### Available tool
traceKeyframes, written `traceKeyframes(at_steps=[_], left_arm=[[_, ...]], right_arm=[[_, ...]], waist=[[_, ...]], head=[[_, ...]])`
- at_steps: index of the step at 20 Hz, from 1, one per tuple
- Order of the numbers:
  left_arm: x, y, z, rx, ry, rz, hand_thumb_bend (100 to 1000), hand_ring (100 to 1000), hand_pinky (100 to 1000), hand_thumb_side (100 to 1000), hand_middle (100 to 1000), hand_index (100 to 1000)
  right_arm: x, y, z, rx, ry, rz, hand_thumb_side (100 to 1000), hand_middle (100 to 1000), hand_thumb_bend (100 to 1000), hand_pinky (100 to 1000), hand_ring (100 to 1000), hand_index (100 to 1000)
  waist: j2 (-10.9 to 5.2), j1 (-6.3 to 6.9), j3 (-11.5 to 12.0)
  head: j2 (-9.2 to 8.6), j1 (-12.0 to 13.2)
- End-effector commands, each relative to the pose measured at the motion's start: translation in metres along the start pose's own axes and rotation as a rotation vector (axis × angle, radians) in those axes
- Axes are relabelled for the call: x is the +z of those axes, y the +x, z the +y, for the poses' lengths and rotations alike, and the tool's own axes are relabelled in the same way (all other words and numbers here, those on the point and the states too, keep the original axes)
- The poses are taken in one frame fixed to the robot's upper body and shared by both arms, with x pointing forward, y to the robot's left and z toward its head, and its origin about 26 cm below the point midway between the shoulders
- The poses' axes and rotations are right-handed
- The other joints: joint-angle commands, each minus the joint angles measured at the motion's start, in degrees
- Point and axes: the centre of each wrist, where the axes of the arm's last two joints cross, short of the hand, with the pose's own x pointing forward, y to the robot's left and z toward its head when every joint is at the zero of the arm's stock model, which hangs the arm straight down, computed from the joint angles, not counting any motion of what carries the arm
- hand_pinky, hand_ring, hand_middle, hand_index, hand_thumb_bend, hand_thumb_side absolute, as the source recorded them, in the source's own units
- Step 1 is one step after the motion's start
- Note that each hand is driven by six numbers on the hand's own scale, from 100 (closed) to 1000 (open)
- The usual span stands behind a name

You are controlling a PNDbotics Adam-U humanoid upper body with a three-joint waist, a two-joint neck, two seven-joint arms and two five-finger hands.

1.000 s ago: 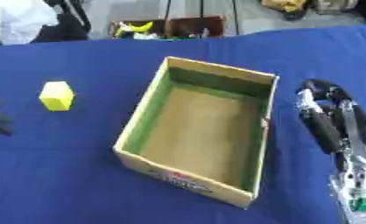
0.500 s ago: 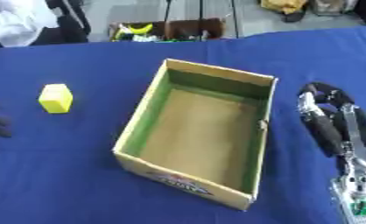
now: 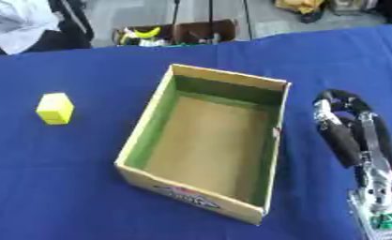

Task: Pick up objects on the table and place them in the box.

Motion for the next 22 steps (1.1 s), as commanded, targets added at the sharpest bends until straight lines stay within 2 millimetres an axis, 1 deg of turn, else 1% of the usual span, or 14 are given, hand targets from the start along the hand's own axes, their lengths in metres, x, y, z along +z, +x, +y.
traceKeyframes(at_steps=[1, 8, 11, 15, 18, 20, 22], left_arm=[[-0.016, 0.010, 0.021, -0.132, -0.040, -0.079, 267, 651, 542, 959, 767, 933], [-0.045, 0.017, 0.044, -0.362, -0.114, -0.130, 388, 680, 567, 961, 793, 959], [-0.057, 0.014, 0.050, -0.453, -0.158, -0.137, 431, 702, 589, 966, 814, 974], [-0.067, 0.002, 0.057, -0.564, -0.257, -0.118, 449, 748, 633, 980, 861, 1000], [-0.078, -0.007, 0.064, -0.653, -0.341, -0.108, 452, 768, 656, 977, 885, 1000], [-0.086, -0.013, 0.069, -0.708, -0.393, -0.106, 454, 782, 668, 960, 901, 1000], [-0.094, -0.018, 0.075, -0.764, -0.445, -0.106, 401, 798, 678, 942, 921, 1000]], right_arm=[[-0.002, 0.010, -0.006, 0.010, -0.018, -0.041, 698, 576, 100, 874, 989, 829], [-0.003, 0.011, -0.004, 0.005, -0.014, -0.042, 697, 576, 100, 873, 989, 829], [-0.003, 0.011, -0.004, 0.005, -0.010, -0.041, 695, 576, 100, 873, 989, 829], [-0.004, 0.010, -0.003, 0.009, -0.007, -0.041, 694, 576, 100, 872, 988, 828], [-0.004, 0.010, -0.003, 0.011, -0.004, -0.043, 694, 576, 100, 872, 988, 828], [-0.004, 0.010, -0.003, 0.013, -0.001, -0.044, 693, 576, 100, 871, 987, 828], [-0.005, 0.011, -0.003, 0.017, 0.003, -0.046, 693, 576, 100, 871, 987, 828]], waist=[[-1.33, -0.37, -0.22], [-1.27, -0.76, -1.30], [-1.34, -0.69, -1.81], [-1.47, -0.66, -2.48], [-1.63, -0.57, -2.94], [-1.72, -0.51, -3.23], [-1.80, -0.45, -3.58]], head=[[1.38, 0.49], [3.00, 2.48], [3.13, 3.38], [2.99, 4.26], [2.61, 4.78], [2.24, 4.91], [1.68, 4.89]])
